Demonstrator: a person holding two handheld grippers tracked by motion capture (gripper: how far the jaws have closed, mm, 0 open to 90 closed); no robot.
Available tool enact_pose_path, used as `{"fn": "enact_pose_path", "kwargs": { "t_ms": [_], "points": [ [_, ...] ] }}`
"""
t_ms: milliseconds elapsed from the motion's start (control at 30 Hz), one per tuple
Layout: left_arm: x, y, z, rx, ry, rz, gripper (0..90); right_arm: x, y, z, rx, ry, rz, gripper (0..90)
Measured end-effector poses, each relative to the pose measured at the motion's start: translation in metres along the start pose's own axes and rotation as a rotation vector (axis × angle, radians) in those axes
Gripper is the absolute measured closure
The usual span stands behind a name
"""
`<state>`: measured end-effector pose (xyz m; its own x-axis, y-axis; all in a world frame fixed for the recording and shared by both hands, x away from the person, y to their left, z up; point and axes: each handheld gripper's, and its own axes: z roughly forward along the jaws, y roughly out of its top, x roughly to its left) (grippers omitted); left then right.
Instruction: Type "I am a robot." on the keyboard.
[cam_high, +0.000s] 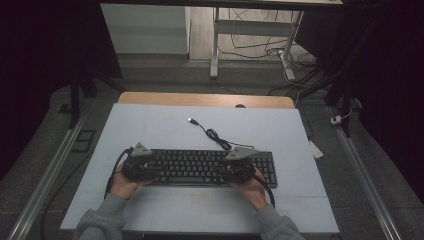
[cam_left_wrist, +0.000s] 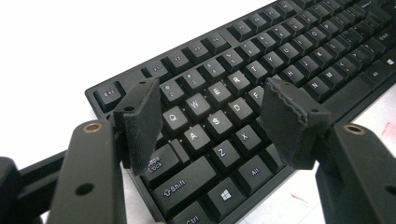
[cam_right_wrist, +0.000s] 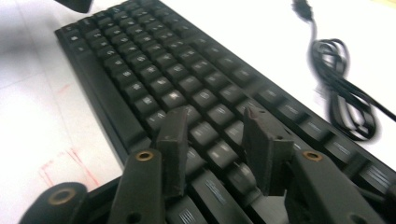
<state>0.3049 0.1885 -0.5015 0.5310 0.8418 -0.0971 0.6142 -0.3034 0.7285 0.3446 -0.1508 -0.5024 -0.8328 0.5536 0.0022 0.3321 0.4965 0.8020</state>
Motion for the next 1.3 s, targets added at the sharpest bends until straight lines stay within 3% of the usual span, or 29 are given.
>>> {"fn": "enact_pose_path", "kwargs": {
  "t_ms": [467,1133,1300],
  "points": [
    [0.002,-0.001,-0.001,-0.007,0.005,-0.01,38.7,-0.019,-0.013,-0.019,0.001,-0.036,0.026,54.7],
    [0.0,0.001,-0.004,-0.027,0.006,-0.006,38.9,-0.016,-0.011,-0.016,0.005,-0.026,0.005,54.7],
    [-0.004,0.003,-0.007,-0.051,-0.024,-0.02,39.4,-0.016,-0.011,-0.016,0.002,-0.027,0.003,54.7]
  ]
}}
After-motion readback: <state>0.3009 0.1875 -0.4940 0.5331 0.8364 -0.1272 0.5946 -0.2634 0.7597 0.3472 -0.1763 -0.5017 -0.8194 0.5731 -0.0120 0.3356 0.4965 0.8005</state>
